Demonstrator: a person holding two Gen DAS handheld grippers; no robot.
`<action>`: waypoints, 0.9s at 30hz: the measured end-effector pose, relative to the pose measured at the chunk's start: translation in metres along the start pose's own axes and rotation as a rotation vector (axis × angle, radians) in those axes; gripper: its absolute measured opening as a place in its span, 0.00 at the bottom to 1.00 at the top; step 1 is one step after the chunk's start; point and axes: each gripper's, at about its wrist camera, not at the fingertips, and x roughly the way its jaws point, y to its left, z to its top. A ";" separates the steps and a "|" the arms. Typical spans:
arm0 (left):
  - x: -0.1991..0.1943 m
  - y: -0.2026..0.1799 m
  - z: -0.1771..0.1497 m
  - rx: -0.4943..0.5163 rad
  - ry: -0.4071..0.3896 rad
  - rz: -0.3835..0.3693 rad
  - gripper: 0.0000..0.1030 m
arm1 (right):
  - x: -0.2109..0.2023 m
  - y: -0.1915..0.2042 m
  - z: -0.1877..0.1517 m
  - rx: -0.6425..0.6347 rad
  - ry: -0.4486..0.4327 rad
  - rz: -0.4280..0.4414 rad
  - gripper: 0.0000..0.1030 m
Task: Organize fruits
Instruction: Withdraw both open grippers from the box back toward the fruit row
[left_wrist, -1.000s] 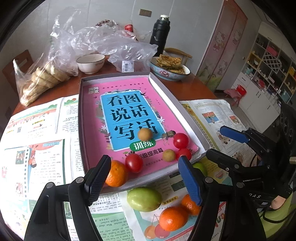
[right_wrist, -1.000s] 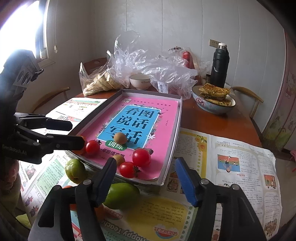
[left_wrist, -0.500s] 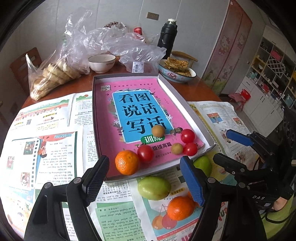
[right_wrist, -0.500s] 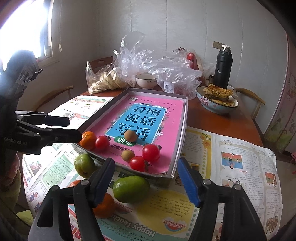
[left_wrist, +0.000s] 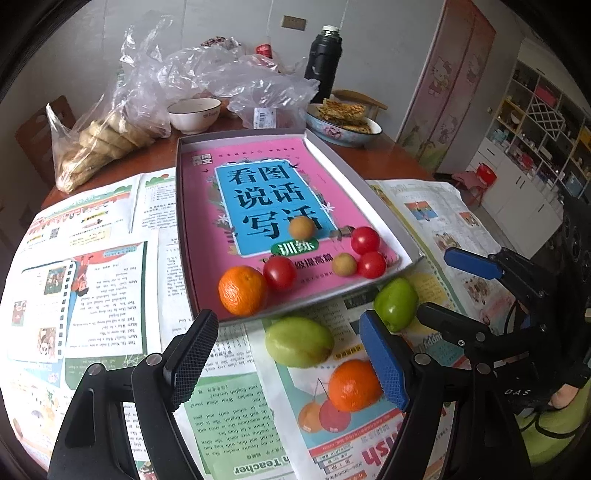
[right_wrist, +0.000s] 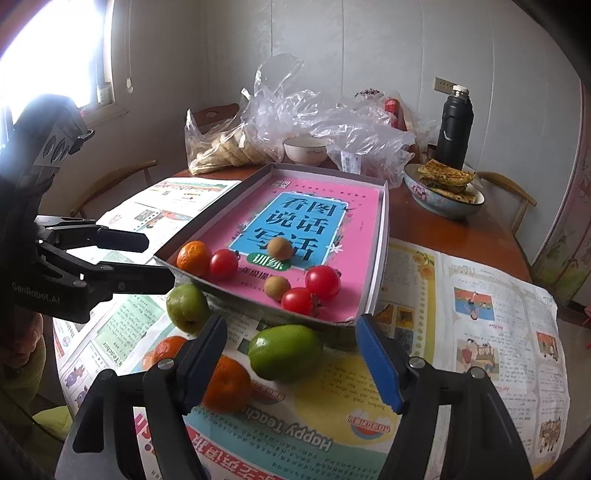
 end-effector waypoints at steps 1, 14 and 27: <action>-0.001 -0.001 -0.002 0.003 0.001 -0.003 0.78 | 0.000 0.001 -0.001 -0.001 0.002 0.001 0.70; -0.007 -0.007 -0.027 0.038 0.030 -0.018 0.78 | -0.001 0.013 -0.018 -0.020 0.035 0.027 0.70; -0.007 -0.014 -0.037 0.068 0.053 -0.018 0.78 | 0.002 0.018 -0.027 -0.025 0.064 0.046 0.70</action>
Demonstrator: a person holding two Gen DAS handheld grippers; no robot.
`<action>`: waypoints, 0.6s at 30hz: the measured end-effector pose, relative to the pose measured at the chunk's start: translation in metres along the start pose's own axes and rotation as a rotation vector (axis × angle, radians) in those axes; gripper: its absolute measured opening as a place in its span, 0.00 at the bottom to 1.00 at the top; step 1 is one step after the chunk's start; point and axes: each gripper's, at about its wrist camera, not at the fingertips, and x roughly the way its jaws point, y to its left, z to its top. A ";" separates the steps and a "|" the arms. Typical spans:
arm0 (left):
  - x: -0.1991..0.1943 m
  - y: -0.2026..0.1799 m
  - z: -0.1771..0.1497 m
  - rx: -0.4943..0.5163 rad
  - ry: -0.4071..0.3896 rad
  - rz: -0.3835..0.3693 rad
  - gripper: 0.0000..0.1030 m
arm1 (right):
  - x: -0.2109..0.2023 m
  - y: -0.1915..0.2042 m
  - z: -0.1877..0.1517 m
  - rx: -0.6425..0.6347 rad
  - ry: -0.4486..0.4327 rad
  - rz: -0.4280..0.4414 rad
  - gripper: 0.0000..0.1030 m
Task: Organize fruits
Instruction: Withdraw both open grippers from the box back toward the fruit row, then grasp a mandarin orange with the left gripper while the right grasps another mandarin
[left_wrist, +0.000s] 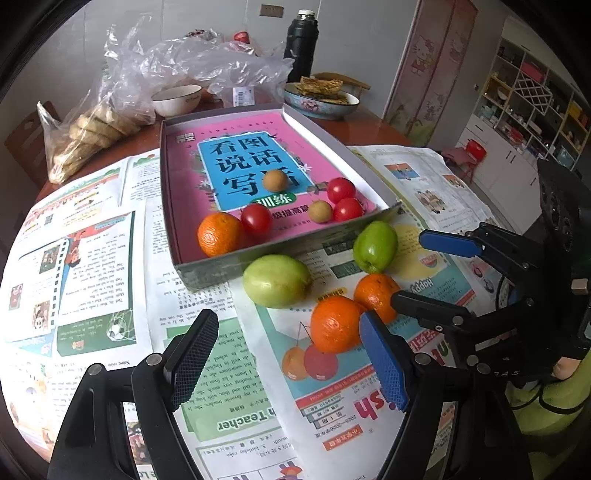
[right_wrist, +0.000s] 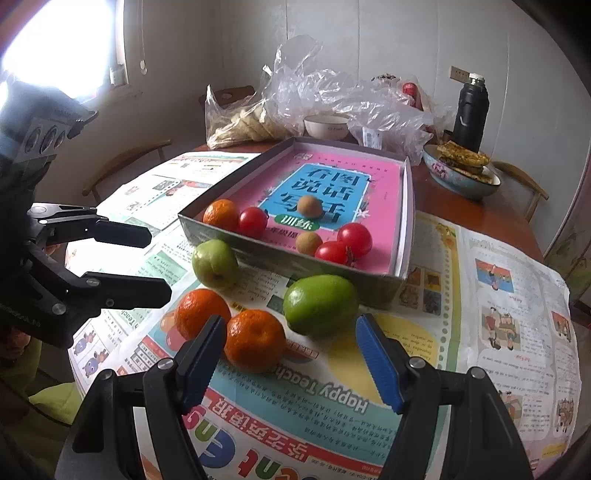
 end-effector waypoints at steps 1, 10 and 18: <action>0.000 -0.001 -0.001 0.003 0.003 -0.004 0.78 | 0.001 0.000 -0.001 -0.001 0.003 0.002 0.70; 0.005 -0.010 -0.007 0.034 0.023 -0.025 0.78 | 0.006 0.001 -0.009 0.001 0.031 0.027 0.70; 0.008 -0.016 -0.009 0.056 0.033 -0.056 0.78 | 0.015 0.006 -0.014 -0.011 0.048 0.062 0.65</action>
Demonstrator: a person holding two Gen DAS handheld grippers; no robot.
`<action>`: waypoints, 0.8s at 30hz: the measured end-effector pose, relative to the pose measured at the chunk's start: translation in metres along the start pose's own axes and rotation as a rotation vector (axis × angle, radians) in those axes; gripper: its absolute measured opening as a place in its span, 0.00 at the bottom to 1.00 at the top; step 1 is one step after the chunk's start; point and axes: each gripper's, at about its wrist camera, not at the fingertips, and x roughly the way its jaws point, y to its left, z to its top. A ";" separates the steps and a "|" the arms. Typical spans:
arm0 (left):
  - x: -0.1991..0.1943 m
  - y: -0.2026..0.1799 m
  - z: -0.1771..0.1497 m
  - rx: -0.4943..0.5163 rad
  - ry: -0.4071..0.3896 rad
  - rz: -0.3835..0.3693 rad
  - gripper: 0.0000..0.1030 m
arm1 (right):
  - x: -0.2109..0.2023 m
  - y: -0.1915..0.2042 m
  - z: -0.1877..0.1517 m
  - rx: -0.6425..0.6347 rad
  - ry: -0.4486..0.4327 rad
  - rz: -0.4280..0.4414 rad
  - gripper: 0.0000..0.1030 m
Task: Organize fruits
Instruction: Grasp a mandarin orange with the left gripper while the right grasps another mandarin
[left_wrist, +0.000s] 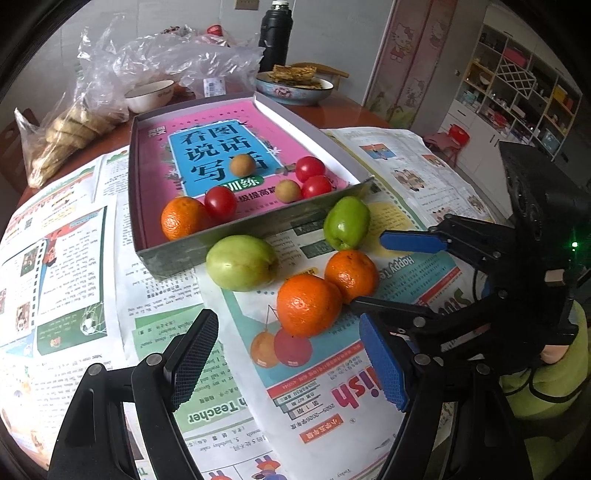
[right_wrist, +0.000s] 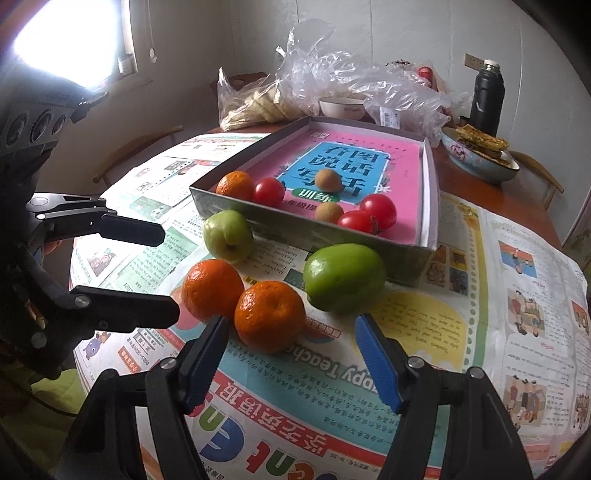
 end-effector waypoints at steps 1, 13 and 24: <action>0.001 0.000 0.000 0.001 0.002 -0.004 0.78 | 0.001 0.000 0.000 -0.002 0.000 0.004 0.63; 0.012 0.002 0.000 -0.017 0.022 -0.052 0.76 | 0.012 0.005 0.002 -0.027 0.007 0.043 0.50; 0.029 0.007 0.007 -0.043 0.048 -0.086 0.62 | 0.016 0.007 0.002 -0.046 0.005 0.043 0.41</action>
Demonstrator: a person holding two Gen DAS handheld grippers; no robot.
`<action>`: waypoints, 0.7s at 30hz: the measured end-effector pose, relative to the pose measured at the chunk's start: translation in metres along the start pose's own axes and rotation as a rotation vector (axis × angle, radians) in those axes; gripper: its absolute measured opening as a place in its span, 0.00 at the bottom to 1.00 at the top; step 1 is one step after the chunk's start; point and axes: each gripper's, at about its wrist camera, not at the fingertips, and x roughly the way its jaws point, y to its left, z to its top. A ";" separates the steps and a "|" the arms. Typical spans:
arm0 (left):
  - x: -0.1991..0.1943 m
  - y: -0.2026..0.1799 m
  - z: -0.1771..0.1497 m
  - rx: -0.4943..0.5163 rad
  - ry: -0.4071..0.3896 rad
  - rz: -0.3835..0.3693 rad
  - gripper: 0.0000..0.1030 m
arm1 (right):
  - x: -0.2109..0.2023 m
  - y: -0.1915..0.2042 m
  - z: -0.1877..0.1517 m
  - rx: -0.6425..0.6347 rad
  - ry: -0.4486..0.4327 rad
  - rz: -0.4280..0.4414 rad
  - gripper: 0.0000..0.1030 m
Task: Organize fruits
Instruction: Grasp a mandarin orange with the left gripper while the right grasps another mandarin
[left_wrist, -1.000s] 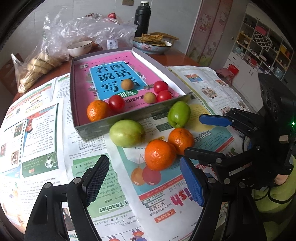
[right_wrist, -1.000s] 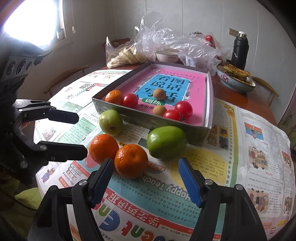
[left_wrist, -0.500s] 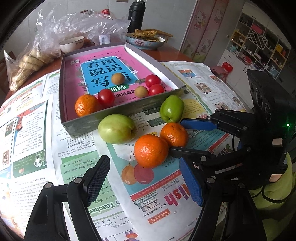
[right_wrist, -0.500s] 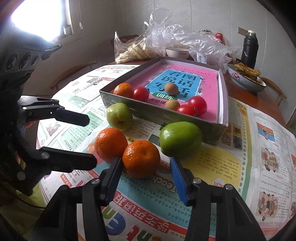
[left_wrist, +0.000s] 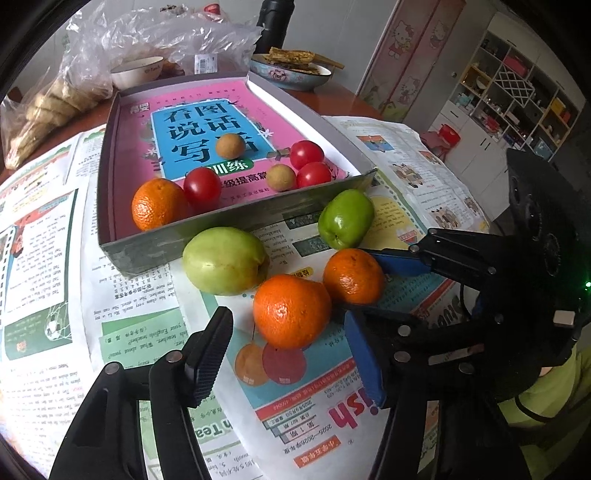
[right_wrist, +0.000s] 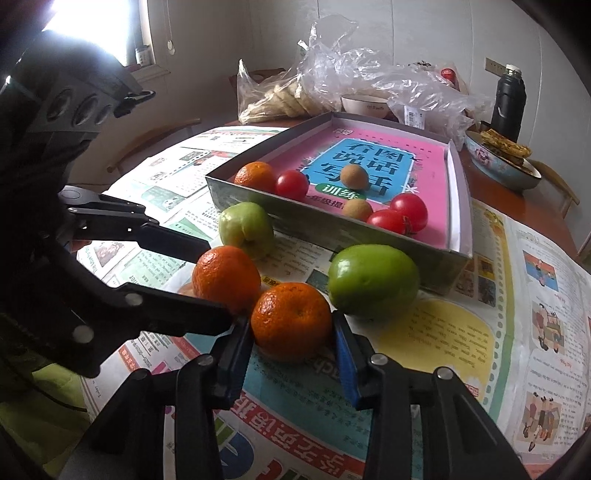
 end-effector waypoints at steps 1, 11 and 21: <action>0.002 0.000 0.001 0.000 0.001 -0.002 0.62 | -0.001 -0.001 -0.001 0.004 0.000 -0.005 0.41; 0.015 -0.005 0.007 0.003 0.021 0.000 0.54 | -0.014 -0.013 -0.009 0.036 -0.013 -0.016 0.41; 0.013 -0.005 0.005 -0.007 0.019 0.009 0.43 | -0.023 -0.017 -0.013 0.058 -0.026 -0.006 0.40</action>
